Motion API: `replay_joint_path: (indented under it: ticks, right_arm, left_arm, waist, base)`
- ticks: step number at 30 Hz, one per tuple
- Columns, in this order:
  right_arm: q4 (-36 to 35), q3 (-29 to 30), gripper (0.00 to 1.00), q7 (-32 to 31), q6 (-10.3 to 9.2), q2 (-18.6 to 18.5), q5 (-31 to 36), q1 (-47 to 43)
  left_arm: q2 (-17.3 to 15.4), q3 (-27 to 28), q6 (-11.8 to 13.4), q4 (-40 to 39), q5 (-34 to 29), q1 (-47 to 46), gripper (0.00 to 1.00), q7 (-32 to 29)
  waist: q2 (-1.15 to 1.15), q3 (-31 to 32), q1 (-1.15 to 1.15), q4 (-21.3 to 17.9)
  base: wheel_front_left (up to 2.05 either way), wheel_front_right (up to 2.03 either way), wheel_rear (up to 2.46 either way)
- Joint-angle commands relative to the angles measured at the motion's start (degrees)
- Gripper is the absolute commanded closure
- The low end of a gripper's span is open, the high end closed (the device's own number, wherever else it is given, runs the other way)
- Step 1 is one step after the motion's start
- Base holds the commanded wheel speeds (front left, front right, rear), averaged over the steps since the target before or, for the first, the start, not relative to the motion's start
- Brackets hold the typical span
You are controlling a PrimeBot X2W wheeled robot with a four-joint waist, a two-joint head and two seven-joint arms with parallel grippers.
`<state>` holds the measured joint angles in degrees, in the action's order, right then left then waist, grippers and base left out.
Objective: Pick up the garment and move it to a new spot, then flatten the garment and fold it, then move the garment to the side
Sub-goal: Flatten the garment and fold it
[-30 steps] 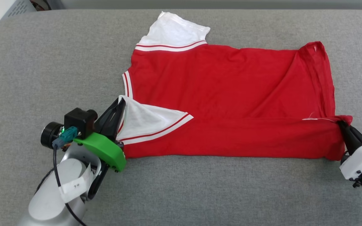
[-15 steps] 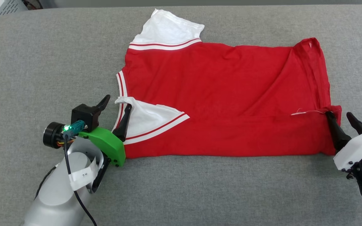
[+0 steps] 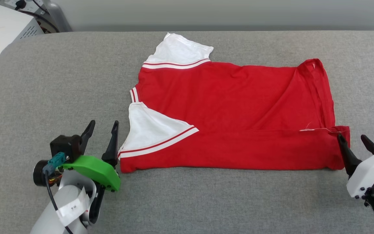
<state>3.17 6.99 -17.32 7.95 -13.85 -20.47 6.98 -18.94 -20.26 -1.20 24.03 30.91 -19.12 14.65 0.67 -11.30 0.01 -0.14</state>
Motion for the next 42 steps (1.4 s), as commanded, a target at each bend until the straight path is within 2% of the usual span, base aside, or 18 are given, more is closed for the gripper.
replay_joint_path:
  ticks: [1,5,11,17,22,26,28,32,36,37,38,39,42]
  right_arm:
    - [-0.9,0.7,0.0,-0.9,-0.46,0.7,1.0,-1.2]
    - [-3.2,3.7,0.0,-2.7,-0.46,3.3,2.3,-2.4]
    - [-5.7,5.1,0.0,-5.0,-0.46,4.3,3.4,-2.8]
    - [-8.8,5.4,0.0,-7.6,-0.46,5.8,3.6,-5.0]
    - [-11.3,5.0,0.0,-8.9,-0.46,7.0,3.9,-5.4]
    - [-12.6,4.4,0.0,-9.2,-0.46,7.6,4.1,-5.3]
    - [-12.9,4.3,0.0,-9.3,-0.46,8.0,3.9,-5.3]
    - [-12.8,3.7,0.0,-9.5,-0.46,7.7,3.7,-5.6]
    - [-12.5,3.7,0.0,-9.1,-0.46,7.7,3.5,-5.6]
    - [-12.5,3.6,0.0,-9.0,-0.46,7.7,3.5,-5.5]
    - [-12.4,3.6,0.0,-9.0,-0.46,7.6,3.6,-5.5]
    - [-12.3,3.5,0.0,-9.1,-0.46,7.5,3.7,-5.4]
    - [-11.8,3.4,0.0,-9.2,-0.46,7.0,4.4,-5.5]
  left_arm:
    - [-0.5,0.4,0.5,-1.3,0.5,1.7,0.0,0.3]
    - [-1.2,0.6,1.6,-6.5,1.0,5.9,0.0,-0.1]
    - [-2.5,-0.4,2.9,-13.0,1.2,9.9,0.0,-3.6]
    - [-3.3,-2.9,4.0,-16.7,2.6,11.8,0.0,-13.0]
    - [-4.5,-4.1,6.1,-17.4,2.9,11.5,0.0,-20.7]
    - [-4.9,-3.3,10.5,-16.6,2.2,10.8,0.0,-24.4]
    - [-5.1,-3.4,11.8,-15.8,1.7,10.4,0.0,-26.0]
    - [-5.0,-3.7,12.4,-14.2,1.1,9.1,0.0,-26.3]
    - [-4.7,-4.4,11.6,-12.1,1.5,8.4,0.0,-27.1]
    - [-4.6,-4.8,11.1,-11.3,1.9,8.5,0.08,-28.0]
    - [-4.6,-5.2,10.6,-10.7,2.2,8.5,0.67,-28.6]
    - [-4.6,-5.8,10.0,-10.0,2.3,8.5,1.0,-29.0]
    - [-3.9,-6.8,7.9,-8.4,3.4,9.0,1.0,-29.1]
  waist:
    - [-0.67,0.8,-0.01,0.1]
    - [-0.67,1.1,-0.01,0.1]
    - [-0.67,0.8,-0.01,0.4]
    - [-0.67,-0.3,-0.01,0.4]
    - [-0.67,-2.0,-0.01,-0.7]
    - [-0.67,-3.6,-0.01,-1.7]
    - [-0.67,-4.3,-0.01,-2.1]
    - [-0.67,-5.7,-0.01,-2.5]
    - [-0.67,-6.3,-0.01,-2.6]
    - [-0.67,-6.3,-0.01,-2.6]
    - [-0.67,-6.3,-0.01,-2.5]
    - [-0.67,-6.2,-0.01,-2.5]
    - [-0.67,-5.2,-0.01,-2.3]
  base:
    - [0.0,0.0,0.0]
    - [0.0,0.0,0.0]
    - [0.0,0.0,0.0]
    - [0.0,0.0,0.0]
    - [0.0,0.0,0.0]
    - [0.0,0.0,0.0]
    - [0.0,0.0,0.0]
    - [0.0,0.0,0.0]
    - [0.0,0.0,0.0]
    - [0.0,0.0,0.0]
    - [0.0,0.0,0.0]
    - [0.0,0.0,0.0]
    - [0.0,0.0,0.0]
